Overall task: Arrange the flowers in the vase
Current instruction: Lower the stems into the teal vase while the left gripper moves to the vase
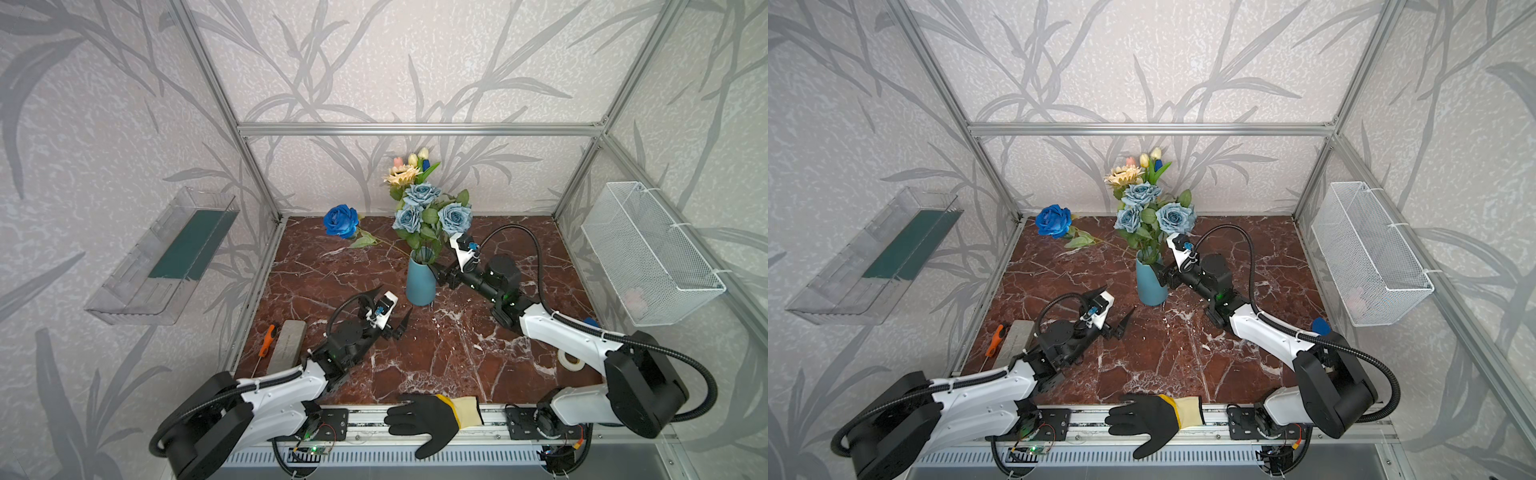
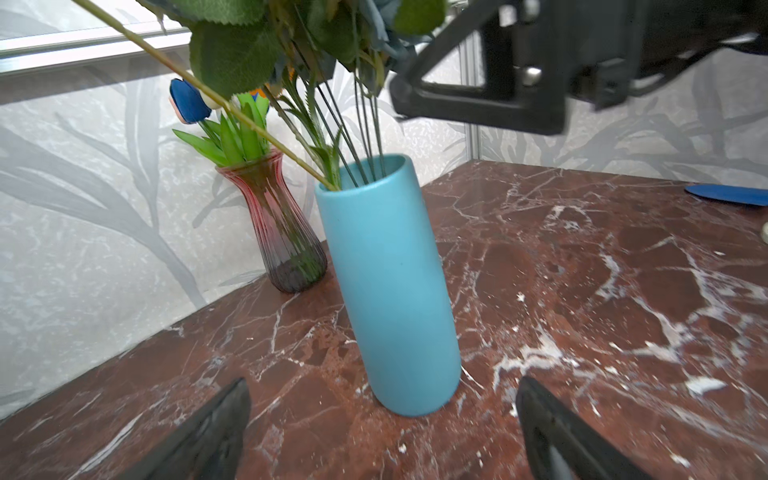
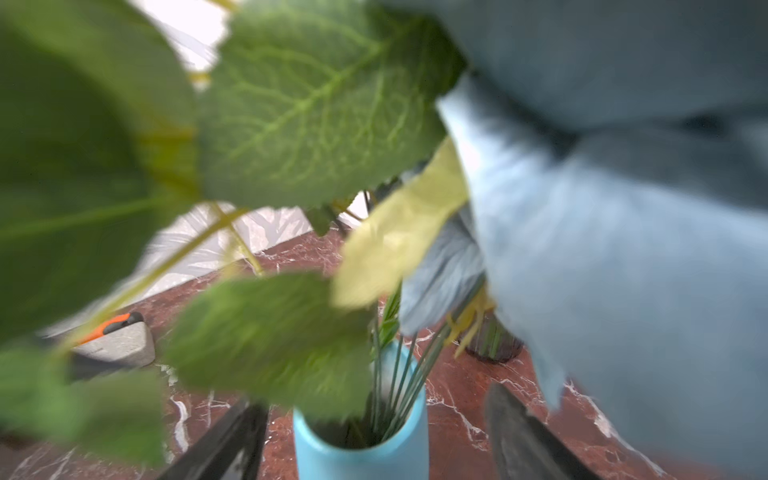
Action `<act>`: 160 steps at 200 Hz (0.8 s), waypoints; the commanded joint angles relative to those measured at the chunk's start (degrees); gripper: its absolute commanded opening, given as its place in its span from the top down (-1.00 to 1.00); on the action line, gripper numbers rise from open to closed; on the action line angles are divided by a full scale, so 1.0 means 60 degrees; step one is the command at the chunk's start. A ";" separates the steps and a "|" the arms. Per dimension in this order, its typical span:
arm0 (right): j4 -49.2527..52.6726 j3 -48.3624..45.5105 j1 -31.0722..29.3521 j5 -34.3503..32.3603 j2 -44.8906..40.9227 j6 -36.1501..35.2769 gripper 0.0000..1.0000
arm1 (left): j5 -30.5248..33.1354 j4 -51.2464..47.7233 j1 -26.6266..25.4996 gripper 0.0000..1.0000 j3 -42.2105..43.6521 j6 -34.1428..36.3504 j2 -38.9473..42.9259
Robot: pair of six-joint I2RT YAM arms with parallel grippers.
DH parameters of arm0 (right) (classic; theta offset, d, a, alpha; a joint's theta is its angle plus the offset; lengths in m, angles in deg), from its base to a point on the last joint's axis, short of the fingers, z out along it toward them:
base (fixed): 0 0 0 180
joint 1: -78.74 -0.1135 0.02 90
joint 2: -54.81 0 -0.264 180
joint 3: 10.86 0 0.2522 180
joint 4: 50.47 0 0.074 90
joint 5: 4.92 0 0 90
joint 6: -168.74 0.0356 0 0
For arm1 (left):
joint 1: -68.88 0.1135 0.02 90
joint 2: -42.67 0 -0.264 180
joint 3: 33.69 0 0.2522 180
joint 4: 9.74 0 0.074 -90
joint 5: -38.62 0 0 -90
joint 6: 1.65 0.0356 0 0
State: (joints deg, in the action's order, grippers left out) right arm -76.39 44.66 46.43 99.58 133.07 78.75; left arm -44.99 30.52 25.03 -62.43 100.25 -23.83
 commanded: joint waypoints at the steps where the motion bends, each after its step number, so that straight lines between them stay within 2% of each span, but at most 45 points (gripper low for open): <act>1: -0.0896 -0.0448 -0.0049 0.0332 -0.0587 -0.0211 -0.74 | -0.0187 0.1553 0.0161 -0.99 -0.0871 0.0079 -0.1421; 22: -0.0819 -0.0840 -0.0065 0.0505 -0.1008 -0.0444 -0.76 | -0.0327 0.3069 0.0318 -0.99 -0.1539 0.0067 -0.3056; 51: -0.0745 -0.1544 -0.0078 0.0384 -0.1862 -0.0688 -0.77 | -0.0373 0.4098 0.0510 -0.99 -0.2323 -0.0034 -0.4514; 118: -0.0564 -0.3282 -0.0100 -0.0037 -0.4336 -0.1319 -0.77 | -0.0540 0.3964 0.0593 -0.98 -0.4157 -0.0237 -0.6310; 130: 0.0043 -0.3484 -0.0107 -0.0048 -0.4786 -0.1391 -0.77 | -0.0552 0.3897 0.0608 -0.99 -0.4450 -0.0255 -0.6582; 147: 0.0274 -0.3885 -0.0107 -0.0241 -0.5388 -0.1362 -0.77 | -0.0647 0.3774 0.0640 -0.98 -0.4825 -0.0298 -0.6893; 160: -0.0159 -0.4439 -0.0108 -0.0487 -0.5718 -0.1144 -0.77 | -0.0657 0.3746 0.0658 -0.98 -0.5032 -0.0256 -0.7101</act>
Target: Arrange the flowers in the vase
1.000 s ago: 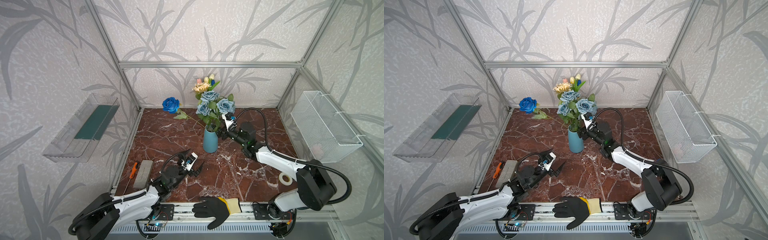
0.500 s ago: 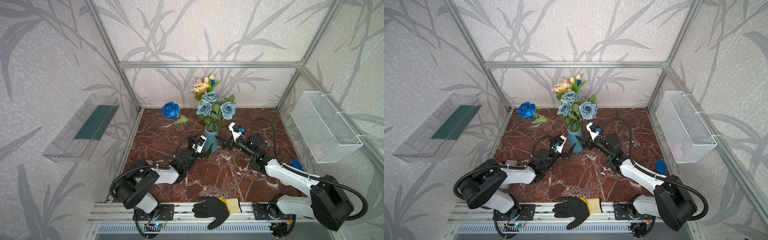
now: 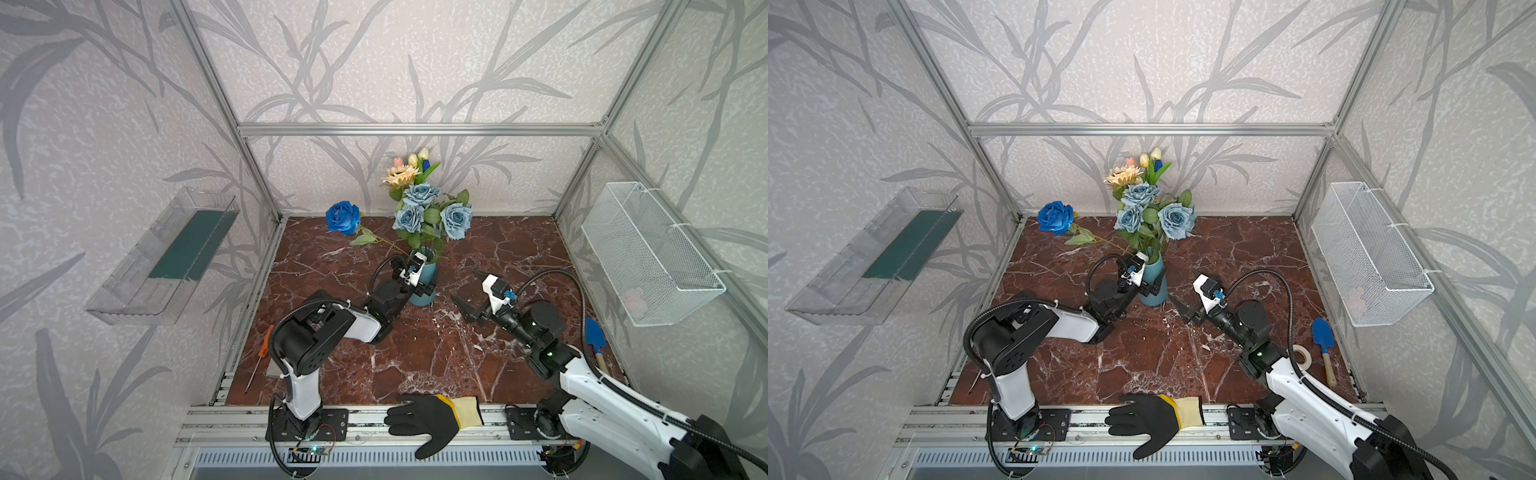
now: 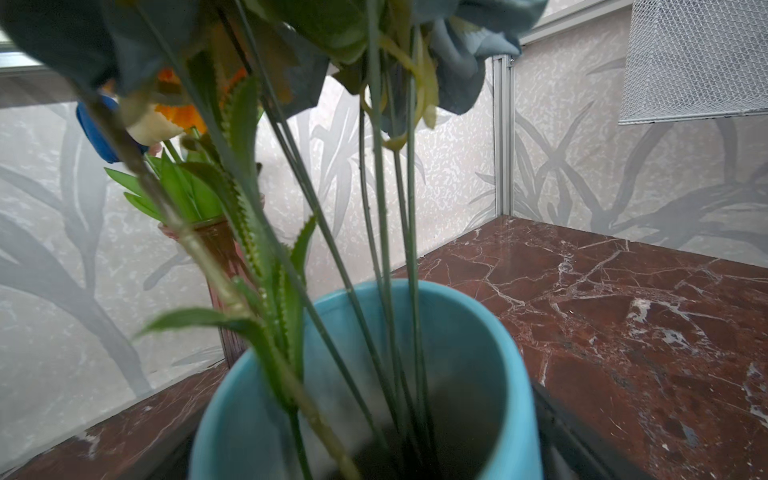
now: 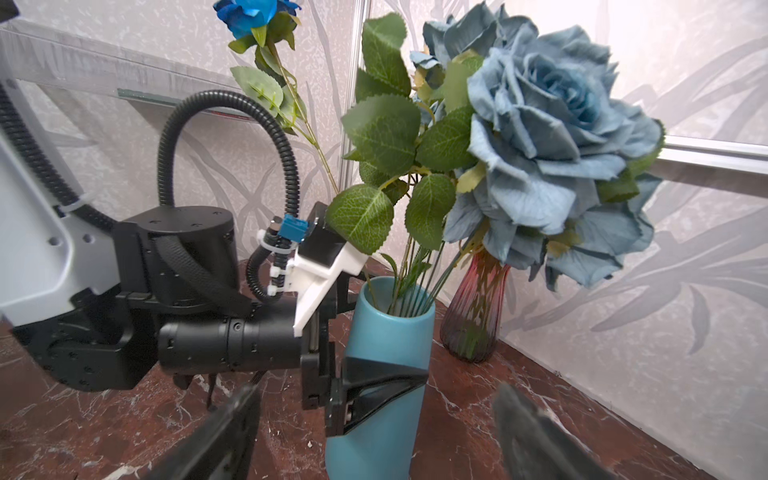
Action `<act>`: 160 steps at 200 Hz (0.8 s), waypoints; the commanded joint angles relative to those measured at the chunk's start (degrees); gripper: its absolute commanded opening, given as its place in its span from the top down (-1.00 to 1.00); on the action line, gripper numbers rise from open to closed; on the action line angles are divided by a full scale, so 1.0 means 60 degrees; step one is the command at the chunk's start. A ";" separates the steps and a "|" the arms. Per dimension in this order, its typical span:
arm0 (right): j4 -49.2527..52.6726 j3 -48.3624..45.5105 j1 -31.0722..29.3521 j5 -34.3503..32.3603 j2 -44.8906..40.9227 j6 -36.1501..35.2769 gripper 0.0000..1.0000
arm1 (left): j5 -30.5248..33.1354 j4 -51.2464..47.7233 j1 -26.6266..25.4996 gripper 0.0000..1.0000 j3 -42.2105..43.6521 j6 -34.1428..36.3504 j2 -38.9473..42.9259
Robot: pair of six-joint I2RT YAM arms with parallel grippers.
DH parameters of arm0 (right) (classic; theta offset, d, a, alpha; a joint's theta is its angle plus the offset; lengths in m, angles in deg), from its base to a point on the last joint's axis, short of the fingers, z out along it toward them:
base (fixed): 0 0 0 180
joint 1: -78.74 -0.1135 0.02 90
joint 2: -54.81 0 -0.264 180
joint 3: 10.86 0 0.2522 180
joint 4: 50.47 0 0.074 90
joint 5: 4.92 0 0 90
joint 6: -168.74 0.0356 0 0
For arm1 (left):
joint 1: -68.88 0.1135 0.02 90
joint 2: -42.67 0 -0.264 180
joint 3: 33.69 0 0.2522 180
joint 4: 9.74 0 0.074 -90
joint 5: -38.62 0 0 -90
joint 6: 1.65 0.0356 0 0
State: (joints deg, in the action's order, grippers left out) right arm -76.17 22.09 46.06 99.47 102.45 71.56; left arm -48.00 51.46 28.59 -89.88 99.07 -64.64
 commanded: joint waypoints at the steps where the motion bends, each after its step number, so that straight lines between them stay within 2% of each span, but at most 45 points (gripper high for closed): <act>1: -0.0259 -0.0721 -0.0046 -0.0489 -0.0630 0.0091 -0.77 | -0.0146 0.0254 0.0064 -0.98 -0.0471 -0.0059 -0.0319; 36: -0.2314 -0.1771 -0.0075 -0.0773 -0.0199 0.0762 -0.76 | -0.0160 0.0194 0.0078 -0.83 -0.0746 -0.0014 -0.0643; 85: -0.2035 -0.1782 -0.0093 -0.0794 -0.0274 0.0942 -0.74 | -0.0157 0.0070 0.0070 -0.62 -0.0734 -0.0018 -0.0656; 106: -0.1696 -0.1783 -0.0094 -0.0993 -0.0336 0.0794 -0.74 | -0.0059 0.0071 0.0075 -0.42 -0.0728 0.0000 -0.0639; 120: -0.1628 -0.1799 -0.0089 -0.1053 -0.0406 0.0774 -0.74 | 0.0098 0.0197 0.0068 -0.40 -0.0669 -0.0014 -0.0607; 160: -0.1741 -0.1790 -0.0089 -0.1066 -0.0094 0.0803 -0.73 | 0.0286 0.0302 0.0076 0.00 -0.0587 0.0081 -0.0607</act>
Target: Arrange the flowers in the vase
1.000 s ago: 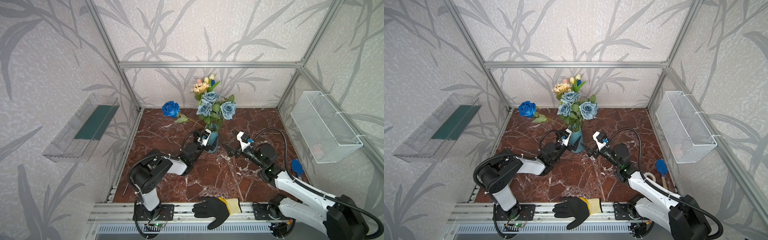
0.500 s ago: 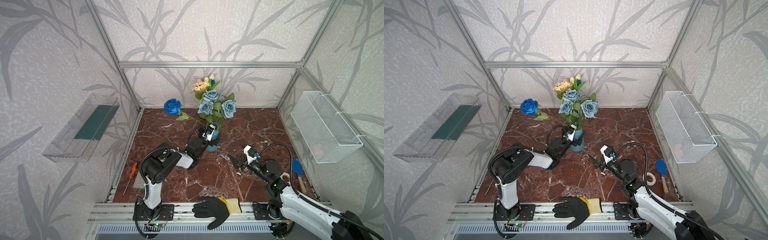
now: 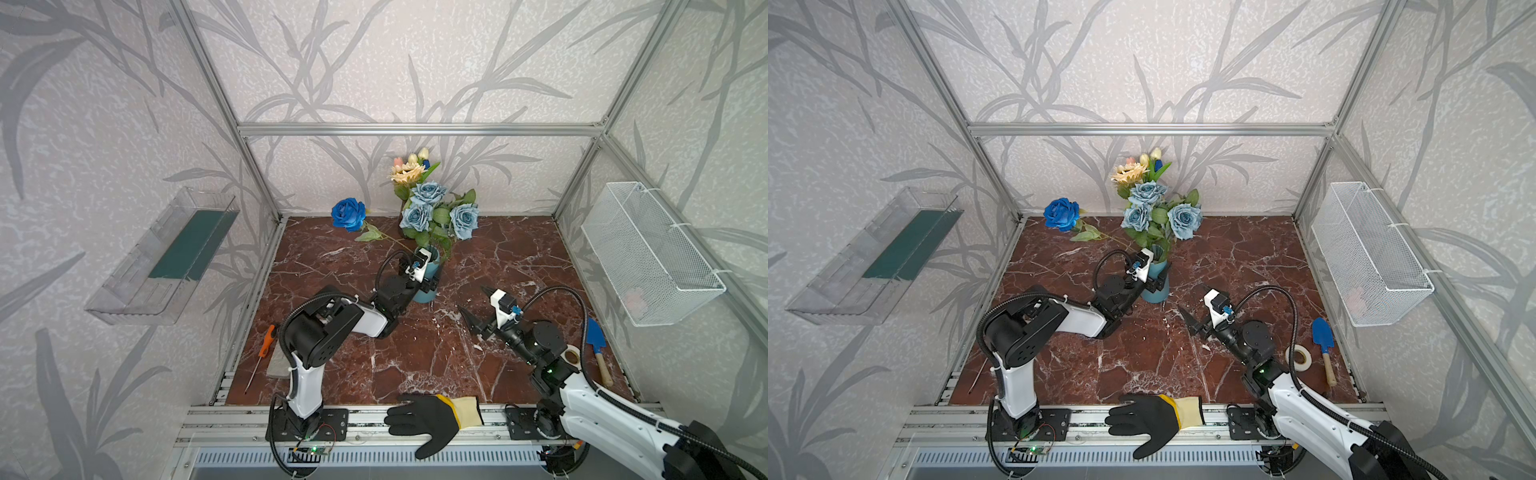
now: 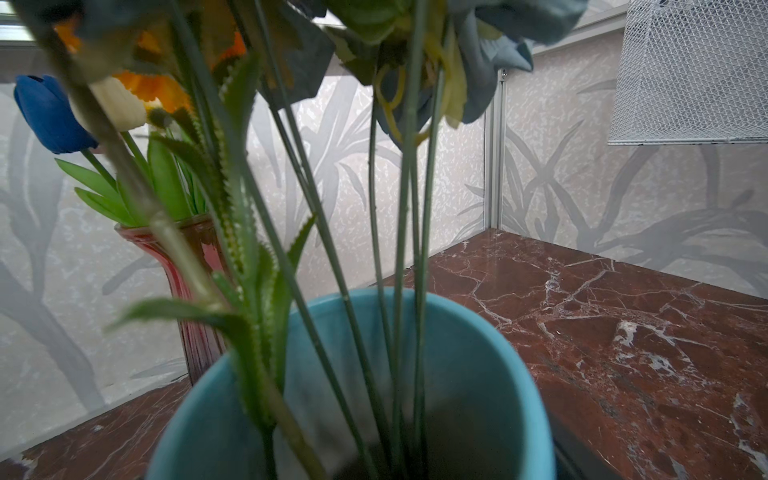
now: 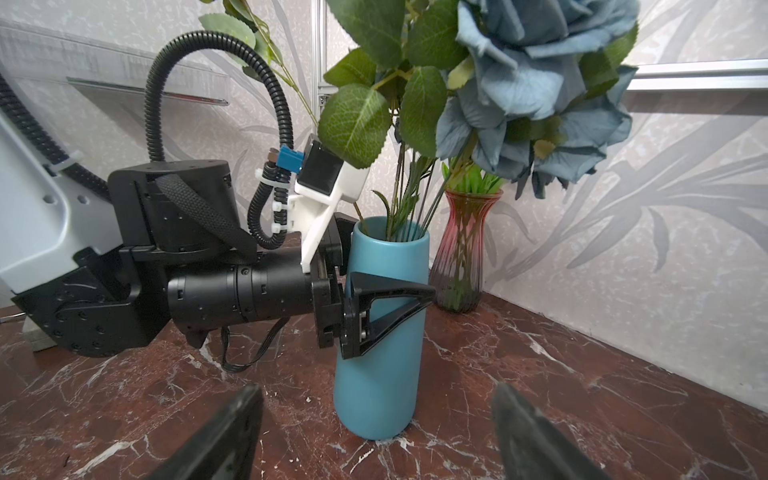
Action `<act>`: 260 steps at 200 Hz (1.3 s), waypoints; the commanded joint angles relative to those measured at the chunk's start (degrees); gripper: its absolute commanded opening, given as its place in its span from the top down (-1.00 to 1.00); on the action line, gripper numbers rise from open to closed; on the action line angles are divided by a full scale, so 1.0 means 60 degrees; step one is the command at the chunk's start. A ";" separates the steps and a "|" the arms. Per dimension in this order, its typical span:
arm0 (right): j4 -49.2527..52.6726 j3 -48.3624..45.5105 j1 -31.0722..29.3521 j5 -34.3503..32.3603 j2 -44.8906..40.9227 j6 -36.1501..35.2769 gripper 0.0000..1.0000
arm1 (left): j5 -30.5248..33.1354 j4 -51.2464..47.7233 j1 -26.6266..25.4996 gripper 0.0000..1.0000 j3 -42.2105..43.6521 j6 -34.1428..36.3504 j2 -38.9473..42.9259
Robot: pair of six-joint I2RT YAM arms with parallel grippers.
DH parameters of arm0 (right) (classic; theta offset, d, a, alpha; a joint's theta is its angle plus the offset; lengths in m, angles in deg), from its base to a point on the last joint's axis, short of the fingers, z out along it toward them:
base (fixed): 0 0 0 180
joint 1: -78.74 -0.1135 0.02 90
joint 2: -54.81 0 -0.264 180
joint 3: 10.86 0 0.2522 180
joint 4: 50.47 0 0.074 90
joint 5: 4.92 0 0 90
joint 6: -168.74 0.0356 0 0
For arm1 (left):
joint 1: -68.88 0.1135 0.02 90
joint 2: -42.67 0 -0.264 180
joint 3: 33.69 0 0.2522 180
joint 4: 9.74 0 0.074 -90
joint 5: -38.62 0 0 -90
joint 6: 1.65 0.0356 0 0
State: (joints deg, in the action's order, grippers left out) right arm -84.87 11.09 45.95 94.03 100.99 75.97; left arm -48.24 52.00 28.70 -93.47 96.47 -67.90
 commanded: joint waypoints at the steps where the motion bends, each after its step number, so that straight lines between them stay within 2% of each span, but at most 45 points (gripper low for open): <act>1: -0.0299 0.0049 -0.0078 -0.0159 0.0168 0.0073 -0.73 | 0.0334 0.0215 0.0052 0.00 0.0009 0.0518 -0.0069; 65: -0.0415 0.0108 -0.0074 -0.0100 0.0582 0.0059 -0.73 | 0.0366 0.0929 0.0395 0.56 0.0423 0.0445 -0.0096; 98: -0.0395 0.0129 -0.0078 -0.0111 0.0631 0.0031 -0.73 | 0.0022 0.0936 0.0883 1.00 0.0508 0.0302 0.0109; 149: -0.0462 0.0182 -0.0079 0.0034 0.0822 0.0046 -0.73 | -0.0510 0.0936 0.2010 1.00 0.0127 0.0476 0.0147; 199: -0.0250 0.0203 -0.0075 -0.0012 0.0654 -0.0053 -0.73 | -0.1010 0.0936 0.3385 1.00 -0.0681 0.0463 -0.0447; 260: -0.0337 0.0189 -0.0073 0.0046 0.0698 -0.0081 -0.73 | -0.1638 0.0572 0.4763 1.00 -0.2938 -0.0065 -0.2008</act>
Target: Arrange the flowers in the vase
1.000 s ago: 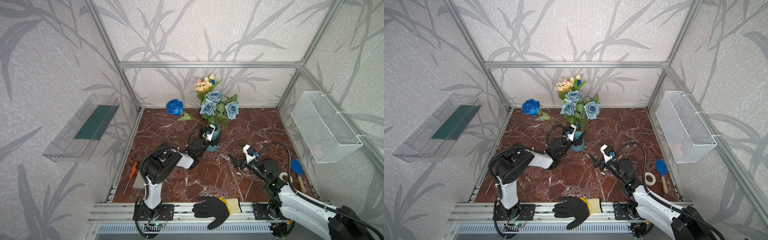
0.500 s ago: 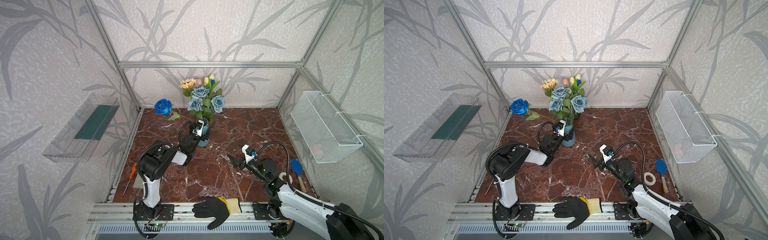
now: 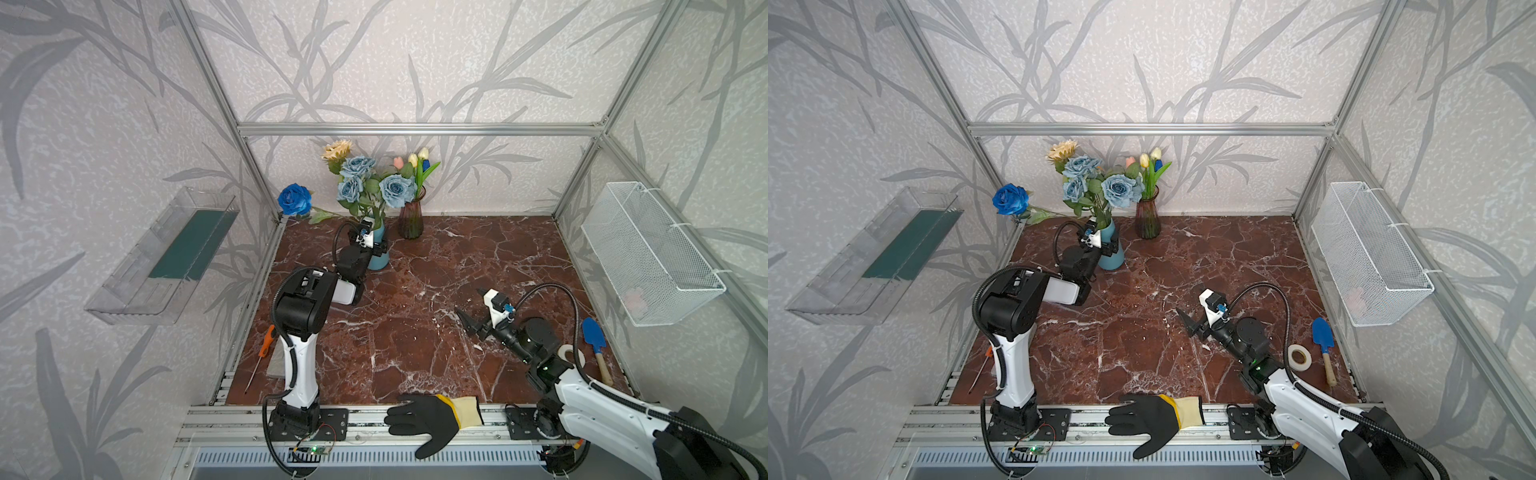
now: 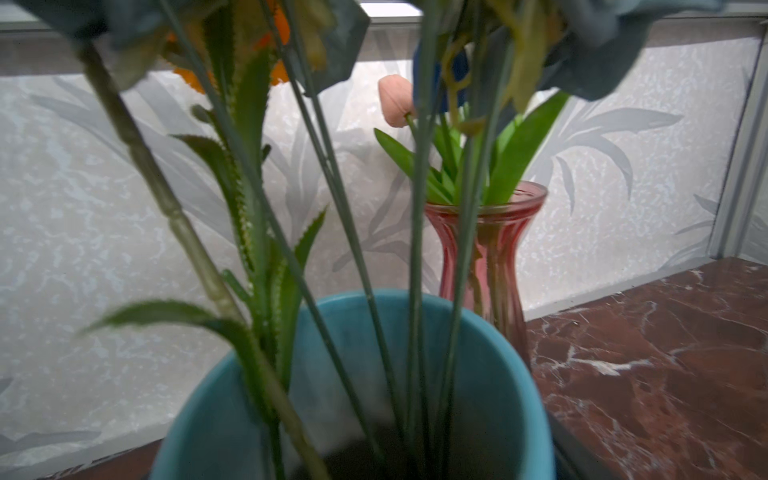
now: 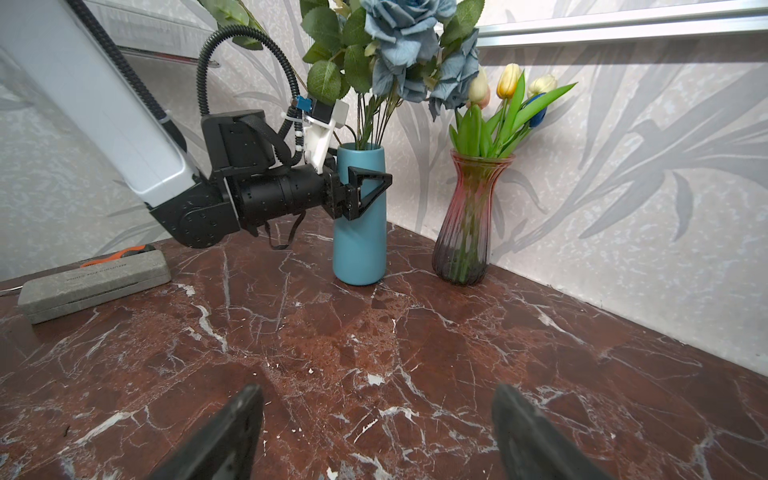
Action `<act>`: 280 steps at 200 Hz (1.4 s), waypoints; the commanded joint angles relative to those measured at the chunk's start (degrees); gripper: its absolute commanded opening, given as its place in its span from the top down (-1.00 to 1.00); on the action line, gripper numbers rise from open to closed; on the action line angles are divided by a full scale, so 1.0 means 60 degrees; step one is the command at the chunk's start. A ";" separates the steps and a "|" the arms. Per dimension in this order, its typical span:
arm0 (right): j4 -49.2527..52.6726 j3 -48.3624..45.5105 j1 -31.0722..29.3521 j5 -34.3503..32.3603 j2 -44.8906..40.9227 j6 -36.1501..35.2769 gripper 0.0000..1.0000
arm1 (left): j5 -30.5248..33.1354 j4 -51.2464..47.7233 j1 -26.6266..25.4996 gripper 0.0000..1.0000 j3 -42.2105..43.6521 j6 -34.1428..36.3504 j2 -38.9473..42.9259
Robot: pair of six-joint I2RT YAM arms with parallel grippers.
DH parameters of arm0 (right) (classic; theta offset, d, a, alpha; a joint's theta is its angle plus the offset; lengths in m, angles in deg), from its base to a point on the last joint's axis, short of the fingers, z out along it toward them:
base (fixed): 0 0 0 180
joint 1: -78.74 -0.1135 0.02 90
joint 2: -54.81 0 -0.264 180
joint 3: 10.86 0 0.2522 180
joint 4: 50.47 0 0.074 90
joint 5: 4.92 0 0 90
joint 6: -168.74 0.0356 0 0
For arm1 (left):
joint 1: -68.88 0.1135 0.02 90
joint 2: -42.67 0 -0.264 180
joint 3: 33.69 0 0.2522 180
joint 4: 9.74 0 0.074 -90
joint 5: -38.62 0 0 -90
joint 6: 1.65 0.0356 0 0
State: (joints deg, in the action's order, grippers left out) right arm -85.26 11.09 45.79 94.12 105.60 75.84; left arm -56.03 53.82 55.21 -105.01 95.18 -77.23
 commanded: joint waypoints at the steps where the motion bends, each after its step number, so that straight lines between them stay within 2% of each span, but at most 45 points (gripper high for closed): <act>1: -0.0272 0.0189 -0.0047 0.0032 -0.0071 -0.0059 -0.73 | -0.0355 0.0240 0.0359 1.00 -0.1065 0.0150 -0.0467; 50: -0.0272 0.0189 -0.0046 0.0105 -0.0085 -0.0063 -0.73 | -0.0380 -0.0511 0.0910 1.00 -0.3248 0.0004 -0.1859; 108: -0.0312 0.0222 -0.0049 0.0156 0.0017 -0.0085 -0.73 | -0.0860 -0.2048 0.1171 1.00 -0.5390 0.0099 -0.2826; 130: -0.0330 0.0240 -0.0047 0.0173 0.0058 -0.0100 -0.73 | -0.1061 -0.2585 0.1180 1.00 -0.5894 0.0151 -0.3047; 149: -0.0323 0.0242 -0.0046 0.0179 0.0032 -0.0111 -0.73 | -0.1133 -0.2385 0.1171 1.00 -0.5733 0.0180 -0.3007; 157: -0.0316 0.0233 -0.0049 0.0171 0.0024 -0.0115 -0.73 | -0.1124 -0.2280 0.1177 0.82 -0.5552 0.0180 -0.2913; 171: -0.0298 0.0232 -0.0057 0.0164 0.0014 -0.0126 -0.73 | -0.1125 -0.2000 0.1166 0.20 -0.5199 0.0229 -0.2722; 186: -0.0314 0.0250 -0.0054 0.0203 0.0017 -0.0118 -0.73 | -0.1199 -0.1894 0.1166 -0.25 -0.4889 0.0365 -0.2511; 193: -0.0316 0.0251 -0.0046 0.0221 0.0024 -0.0117 -0.73 | -0.1201 -0.1940 0.1166 -0.38 -0.4770 0.0442 -0.2393; 208: -0.0345 0.0251 -0.0046 0.0271 0.0046 -0.0092 -0.73 | -0.1116 -0.1896 0.1179 -0.96 -0.4501 0.0553 -0.2192; 238: -0.0352 0.0264 -0.0048 0.0282 0.0048 -0.0089 -0.73 | -0.0855 -0.1571 0.1187 -0.99 -0.3983 0.0765 -0.1864; 280: -0.0316 0.0269 -0.0053 0.0192 -0.0027 -0.0113 -0.73 | -0.1145 -0.2411 0.1309 -0.97 -0.3919 0.0762 -0.1506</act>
State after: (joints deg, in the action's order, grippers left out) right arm -85.31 11.20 45.79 95.19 105.99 75.62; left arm -61.01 40.29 62.82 -128.55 98.44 -90.13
